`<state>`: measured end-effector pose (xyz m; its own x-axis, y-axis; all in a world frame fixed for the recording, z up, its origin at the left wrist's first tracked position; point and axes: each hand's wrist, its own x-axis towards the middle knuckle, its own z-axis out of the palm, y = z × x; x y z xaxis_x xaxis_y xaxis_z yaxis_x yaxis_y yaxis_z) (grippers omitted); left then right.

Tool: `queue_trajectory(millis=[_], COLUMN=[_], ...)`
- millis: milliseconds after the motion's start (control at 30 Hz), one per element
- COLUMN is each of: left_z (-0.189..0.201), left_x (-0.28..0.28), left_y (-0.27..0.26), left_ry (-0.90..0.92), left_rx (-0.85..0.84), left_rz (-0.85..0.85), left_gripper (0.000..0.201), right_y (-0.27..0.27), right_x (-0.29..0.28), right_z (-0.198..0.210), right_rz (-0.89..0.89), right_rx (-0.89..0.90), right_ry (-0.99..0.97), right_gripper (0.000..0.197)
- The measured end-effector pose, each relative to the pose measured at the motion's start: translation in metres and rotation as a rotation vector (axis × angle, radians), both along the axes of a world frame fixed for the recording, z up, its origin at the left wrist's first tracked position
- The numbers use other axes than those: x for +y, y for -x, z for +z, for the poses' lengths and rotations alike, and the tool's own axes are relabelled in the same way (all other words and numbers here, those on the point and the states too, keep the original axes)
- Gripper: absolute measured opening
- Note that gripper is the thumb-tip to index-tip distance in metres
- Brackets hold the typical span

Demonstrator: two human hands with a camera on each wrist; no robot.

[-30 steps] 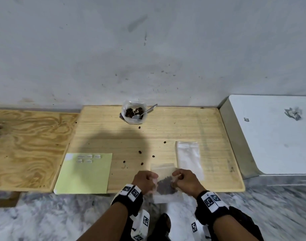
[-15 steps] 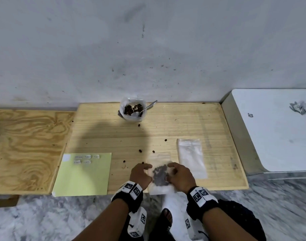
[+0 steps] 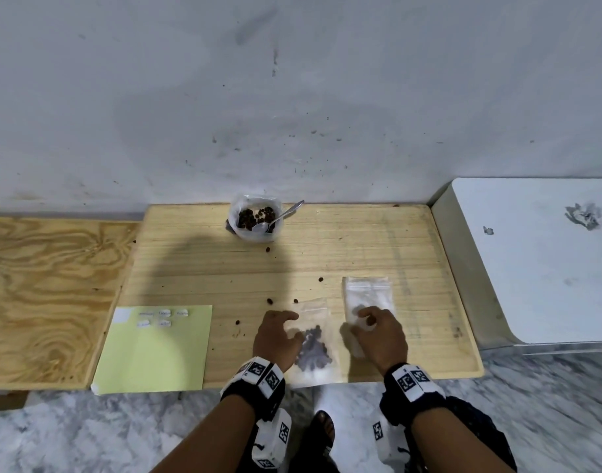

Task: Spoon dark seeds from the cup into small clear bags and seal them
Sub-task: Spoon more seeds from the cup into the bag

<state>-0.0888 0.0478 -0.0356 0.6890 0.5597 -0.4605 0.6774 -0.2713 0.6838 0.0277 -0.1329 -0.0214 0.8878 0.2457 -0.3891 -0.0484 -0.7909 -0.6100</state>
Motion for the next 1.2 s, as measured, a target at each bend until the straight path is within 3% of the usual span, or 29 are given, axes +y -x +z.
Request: queue_trajectory(millis=[100, 200, 267, 433, 633, 800, 900, 1000, 1100, 1200], left_z=[0.008, 0.013, 0.012, 0.001, -0.003, -0.002, -0.001, 0.001, 0.011, 0.031], left_x=[-0.017, -0.041, -0.055, -0.075, -0.074, -0.073, -0.073, -0.071, -0.068, -0.061], left_y=[-0.029, -0.061, -0.077, -0.09, -0.096, -0.102, -0.102, -0.101, -0.099, -0.098], left_ry=[0.037, 0.158, 0.22, 0.249, 0.137, 0.149, 0.164, 0.192, 0.268, 0.324], left_rx=[-0.071, -0.095, -0.055, 0.077, 0.143, 0.183, 0.184, 0.152, -0.012, -0.213], left_rz=[-0.045, -0.071, -0.088, -0.147, -0.213, -0.2, -0.183, -0.14, -0.004, 0.091], left_gripper=[0.028, 0.027, 0.028, 0.032, 0.037, 0.038, 0.037, 0.032, 0.017, 0.019], right_y=[-0.018, -0.032, -0.037, -0.038, -0.048, -0.054, -0.052, -0.053, -0.057, -0.057], right_x=[-0.018, -0.033, -0.042, -0.055, -0.061, -0.072, -0.076, -0.076, -0.072, -0.065], right_z=[-0.002, -0.009, -0.017, -0.031, -0.027, -0.033, -0.027, -0.018, 0.002, 0.033], right_rz=[-0.12, -0.123, -0.086, -0.086, -0.135, -0.134, -0.166, -0.195, -0.247, -0.161], right_rx=[-0.078, 0.021, 0.08, 0.078, 0.07, 0.067, 0.021, -0.008, 0.16, 0.349], right_ry=[0.073, 0.18, 0.226, 0.154, 0.056, -0.06, -0.068, -0.167, -0.436, -0.551], right_gripper=[0.041, 0.078, 0.087, 0.07, 0.015, 0.003, 0.022, 0.013, 0.016, 0.014])
